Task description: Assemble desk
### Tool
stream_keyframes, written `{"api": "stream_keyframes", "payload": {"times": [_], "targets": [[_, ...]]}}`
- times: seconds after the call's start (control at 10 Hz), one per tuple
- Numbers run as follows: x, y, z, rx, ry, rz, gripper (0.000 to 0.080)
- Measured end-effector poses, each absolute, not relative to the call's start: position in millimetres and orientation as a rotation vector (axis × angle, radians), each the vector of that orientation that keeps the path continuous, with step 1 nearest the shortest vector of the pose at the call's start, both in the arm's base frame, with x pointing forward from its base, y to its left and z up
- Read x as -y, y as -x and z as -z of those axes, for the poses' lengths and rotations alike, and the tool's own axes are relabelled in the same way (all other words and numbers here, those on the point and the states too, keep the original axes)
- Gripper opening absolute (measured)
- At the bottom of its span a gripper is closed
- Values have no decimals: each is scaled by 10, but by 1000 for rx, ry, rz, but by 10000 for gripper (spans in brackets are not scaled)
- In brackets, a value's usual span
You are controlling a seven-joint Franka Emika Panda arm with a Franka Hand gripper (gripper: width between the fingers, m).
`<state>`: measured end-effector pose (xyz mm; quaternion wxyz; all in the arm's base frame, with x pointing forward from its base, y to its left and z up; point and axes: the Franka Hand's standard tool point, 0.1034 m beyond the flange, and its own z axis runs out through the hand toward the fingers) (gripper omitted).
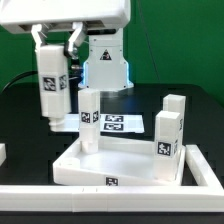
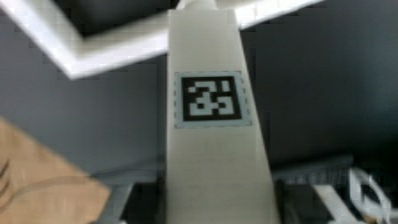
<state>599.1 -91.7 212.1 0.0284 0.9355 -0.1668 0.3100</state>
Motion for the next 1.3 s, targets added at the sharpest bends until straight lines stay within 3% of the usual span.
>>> {"api": "stream_keyframes", "payload": {"times": [0.3, 0.5, 0.9, 1.3], "targets": [[905, -5955, -2044, 516, -2905, -914, 288], [869, -5812, -1806, 488, -2886, -897, 288], [702, -5777, -1551, 458, -2897, -853, 288], [684, -5747, -1445, 445, -2900, -825, 288]]}}
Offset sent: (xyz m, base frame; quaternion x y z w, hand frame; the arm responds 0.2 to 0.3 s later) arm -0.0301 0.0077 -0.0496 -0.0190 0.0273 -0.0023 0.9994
